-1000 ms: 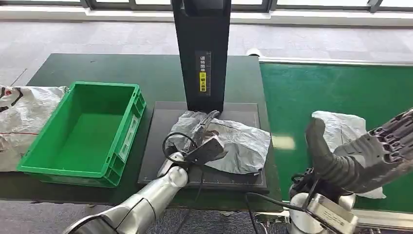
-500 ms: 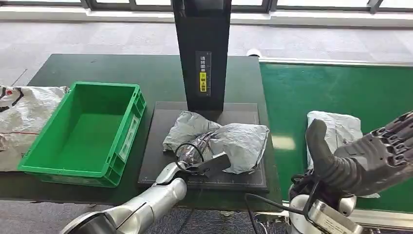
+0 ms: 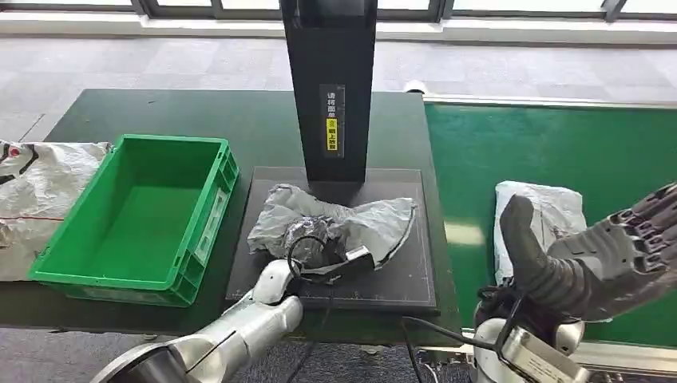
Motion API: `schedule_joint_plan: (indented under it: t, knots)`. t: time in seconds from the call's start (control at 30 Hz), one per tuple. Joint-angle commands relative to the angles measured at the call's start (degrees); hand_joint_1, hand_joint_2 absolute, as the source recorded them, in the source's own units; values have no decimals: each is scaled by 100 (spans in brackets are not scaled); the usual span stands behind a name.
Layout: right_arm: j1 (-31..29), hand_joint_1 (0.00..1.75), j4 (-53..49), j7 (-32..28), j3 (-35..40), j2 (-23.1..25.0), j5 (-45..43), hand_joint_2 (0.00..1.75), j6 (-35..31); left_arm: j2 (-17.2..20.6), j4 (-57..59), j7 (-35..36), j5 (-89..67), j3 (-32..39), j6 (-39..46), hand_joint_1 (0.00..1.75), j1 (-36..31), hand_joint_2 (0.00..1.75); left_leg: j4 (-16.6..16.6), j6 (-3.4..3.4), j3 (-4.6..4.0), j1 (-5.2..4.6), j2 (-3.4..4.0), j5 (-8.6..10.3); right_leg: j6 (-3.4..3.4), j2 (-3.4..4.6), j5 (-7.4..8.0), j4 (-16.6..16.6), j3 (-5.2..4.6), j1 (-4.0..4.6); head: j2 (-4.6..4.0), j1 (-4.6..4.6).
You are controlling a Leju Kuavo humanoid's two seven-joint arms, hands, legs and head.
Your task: Moved the parcel from conveyor to table for the left to box.
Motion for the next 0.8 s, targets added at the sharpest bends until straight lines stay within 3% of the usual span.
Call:
schedule_joint_plan:
  t: [0.03,0.2,0.27,0.3,0.33,0.37,0.47,0.6,0.7,0.8]
  knots:
    - [368,0,-57,13,-160,114,14,175,-2,223,-1727,-219,-1964,2258,33,175,282,175,-11,4,-3,0,-13,8,1,-10,2,-11,1,1,0,0]
    - [368,0,-57,13,-160,114,14,175,-2,223,-1727,-219,-1964,2258,33,175,282,175,-14,4,2,1,28,0,0,30,7,-14,-3,0,0,0]
    - [368,0,-57,13,-160,114,14,175,-2,223,-1727,-219,-1964,2258,33,175,282,175,-8,3,-3,2,11,-1,-1,13,2,-9,-4,1,0,0]
    - [394,0,-241,13,-544,114,5,175,-2,-93,-4607,-1035,-2837,3759,33,175,1038,175,-17,4,0,0,8,4,-1,9,4,-15,-2,-1,0,0]
    - [408,0,-253,13,-540,114,7,175,-2,-162,-5016,-1199,-2847,3937,33,175,960,175,-14,6,4,1,6,-2,1,7,0,-17,6,1,0,0]
    - [408,0,-253,13,-540,114,7,175,-2,-162,-5016,-1199,-2847,3937,33,175,960,175,9,5,-37,2,6,-2,2,8,1,5,-34,2,0,0]
    - [510,0,-311,13,-543,114,30,175,-2,-182,-5692,-1457,-2927,4342,33,175,1001,175,17,6,-42,6,11,-8,1,18,-2,8,-42,7,0,2]
    - [707,0,-430,13,-563,114,46,175,-2,-165,-5962,-1268,-3129,4797,33,175,1232,175,-17,0,1,-2,61,-12,-3,65,6,-10,-21,-4,0,2]
    - [818,0,-491,13,-622,114,67,175,-2,-182,-5888,-1854,-2320,5922,33,175,1188,175,-24,-1,9,0,53,-10,-5,56,5,-17,-12,-2,0,2]
    - [828,0,-503,13,-665,114,56,175,-2,-182,-5781,-2245,-2052,6515,33,175,1111,175,-21,-2,0,7,58,-9,-4,58,5,-14,-16,3,0,2]
